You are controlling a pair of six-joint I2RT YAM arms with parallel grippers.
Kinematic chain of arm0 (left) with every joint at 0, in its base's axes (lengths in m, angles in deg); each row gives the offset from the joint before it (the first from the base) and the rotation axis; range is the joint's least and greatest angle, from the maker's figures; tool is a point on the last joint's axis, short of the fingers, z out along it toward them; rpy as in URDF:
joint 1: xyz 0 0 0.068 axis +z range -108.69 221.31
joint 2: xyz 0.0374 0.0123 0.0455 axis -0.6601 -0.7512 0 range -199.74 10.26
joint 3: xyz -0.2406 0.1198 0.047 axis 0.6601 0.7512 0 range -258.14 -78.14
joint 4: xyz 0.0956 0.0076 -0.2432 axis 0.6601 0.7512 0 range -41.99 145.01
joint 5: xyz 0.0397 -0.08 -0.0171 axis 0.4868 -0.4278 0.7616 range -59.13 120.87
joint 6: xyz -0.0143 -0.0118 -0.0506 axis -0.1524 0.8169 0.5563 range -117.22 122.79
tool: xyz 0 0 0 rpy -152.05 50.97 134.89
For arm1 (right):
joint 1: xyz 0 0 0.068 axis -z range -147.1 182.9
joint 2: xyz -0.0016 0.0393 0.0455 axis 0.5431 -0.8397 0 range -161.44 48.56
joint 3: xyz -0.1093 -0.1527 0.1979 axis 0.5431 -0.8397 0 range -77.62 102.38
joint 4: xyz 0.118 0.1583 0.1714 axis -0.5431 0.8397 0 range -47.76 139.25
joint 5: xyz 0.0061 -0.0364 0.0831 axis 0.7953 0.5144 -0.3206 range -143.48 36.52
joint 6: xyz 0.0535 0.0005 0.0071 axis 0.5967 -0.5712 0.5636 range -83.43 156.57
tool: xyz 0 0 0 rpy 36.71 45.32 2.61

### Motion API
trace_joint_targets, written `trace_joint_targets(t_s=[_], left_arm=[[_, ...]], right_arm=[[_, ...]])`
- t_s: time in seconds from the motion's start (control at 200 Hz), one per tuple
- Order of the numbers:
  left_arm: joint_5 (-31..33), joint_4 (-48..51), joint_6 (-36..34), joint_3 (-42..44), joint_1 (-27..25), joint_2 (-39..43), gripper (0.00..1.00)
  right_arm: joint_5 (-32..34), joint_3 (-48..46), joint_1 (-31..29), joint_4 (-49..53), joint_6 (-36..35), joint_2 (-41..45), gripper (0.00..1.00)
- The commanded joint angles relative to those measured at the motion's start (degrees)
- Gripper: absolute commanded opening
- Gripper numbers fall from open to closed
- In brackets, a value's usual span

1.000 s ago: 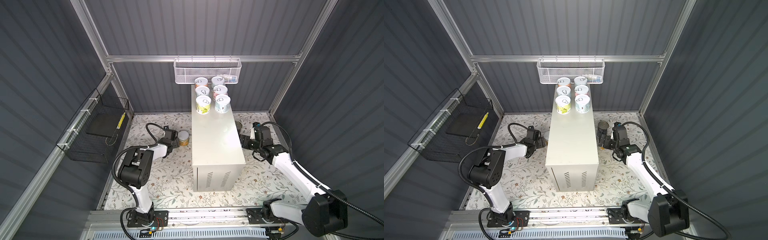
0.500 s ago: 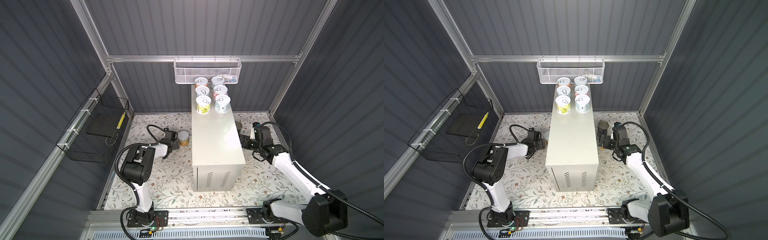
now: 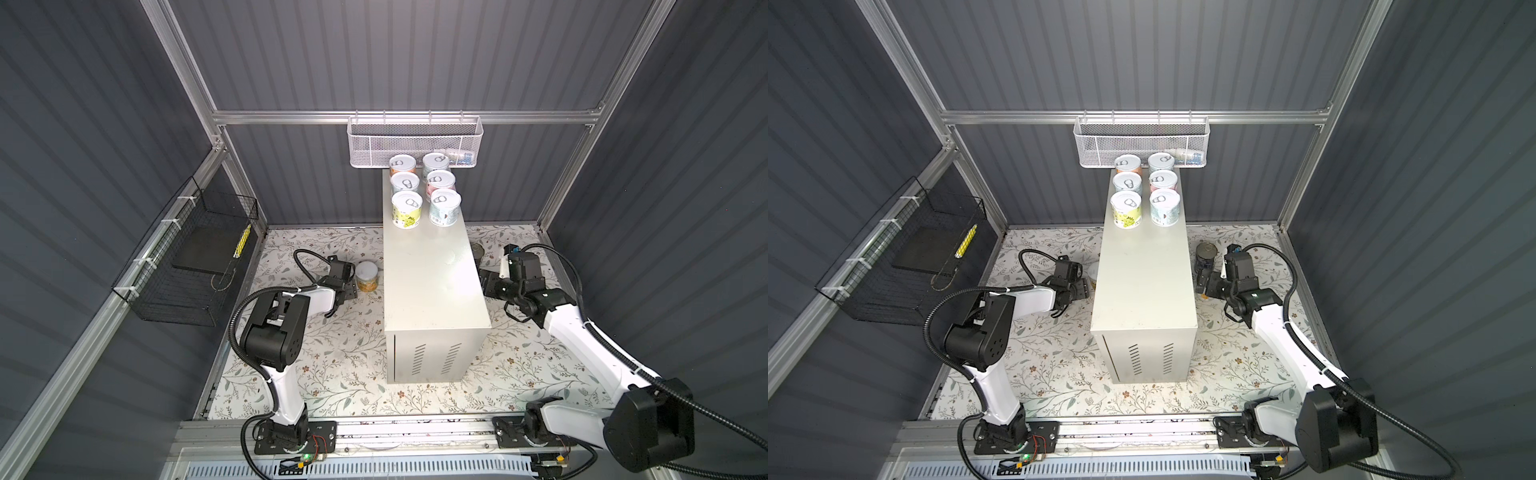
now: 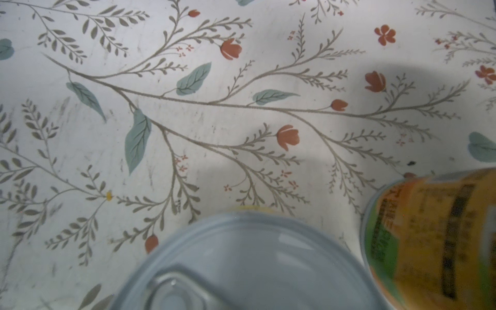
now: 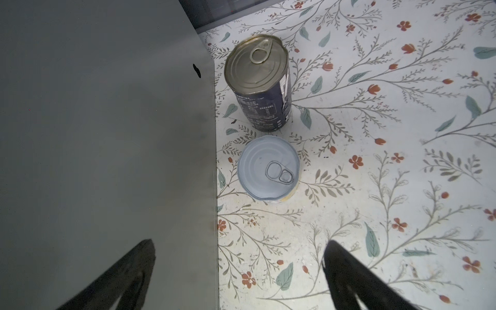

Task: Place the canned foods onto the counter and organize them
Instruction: 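Lower the left gripper and close it on a white-lidded yellow can, then lift the white-lidded can with the left gripper toward the cabinet top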

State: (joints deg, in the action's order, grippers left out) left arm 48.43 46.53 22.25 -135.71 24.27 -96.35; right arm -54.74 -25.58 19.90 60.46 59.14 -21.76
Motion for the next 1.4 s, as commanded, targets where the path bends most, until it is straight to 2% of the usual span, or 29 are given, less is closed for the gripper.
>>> trace_joint_targets(t_s=[0.0,0.27,0.385,0.505,0.65,0.921,1.166,1.396], left_arm=[[-2.3,3.8,-2.1,-0.7,0.4,6.9,0.00],[-9.9,22.6,-5.7,-6.1,0.4,17.7,0.00],[-12.9,27.5,-5.9,-7.7,0.4,23.7,0.00],[-16.8,34.8,-6.5,-12.1,0.3,28.8,0.00],[-17.9,45.5,-9.5,-20.1,0.3,32.7,0.00],[-18.4,61.1,-13.2,-37.9,-1.3,33.1,0.00],[-12.8,63.2,-13.7,-49.0,-7.9,30.7,0.00],[-14.2,62.5,-14.1,-58.1,-12.2,25.1,0.00]], right_arm=[[-0.6,0.7,0.2,0.3,0.5,0.1,0.99],[-0.2,-1.2,0.2,0.2,0.8,3.1,0.99],[-0.8,-1.8,0.2,0.2,1.0,4.1,0.99],[-0.8,-2.4,0.2,0.2,0.9,5.2,0.99],[-0.8,-3.6,0.2,0.1,0.9,5.9,0.99],[-1.7,-4.4,0.2,0.9,1.6,9.7,0.99],[-1.7,-5.5,0.2,1.7,2.3,12.4,0.99],[-0.7,-5.7,0.2,2.4,2.0,13.2,0.99]])
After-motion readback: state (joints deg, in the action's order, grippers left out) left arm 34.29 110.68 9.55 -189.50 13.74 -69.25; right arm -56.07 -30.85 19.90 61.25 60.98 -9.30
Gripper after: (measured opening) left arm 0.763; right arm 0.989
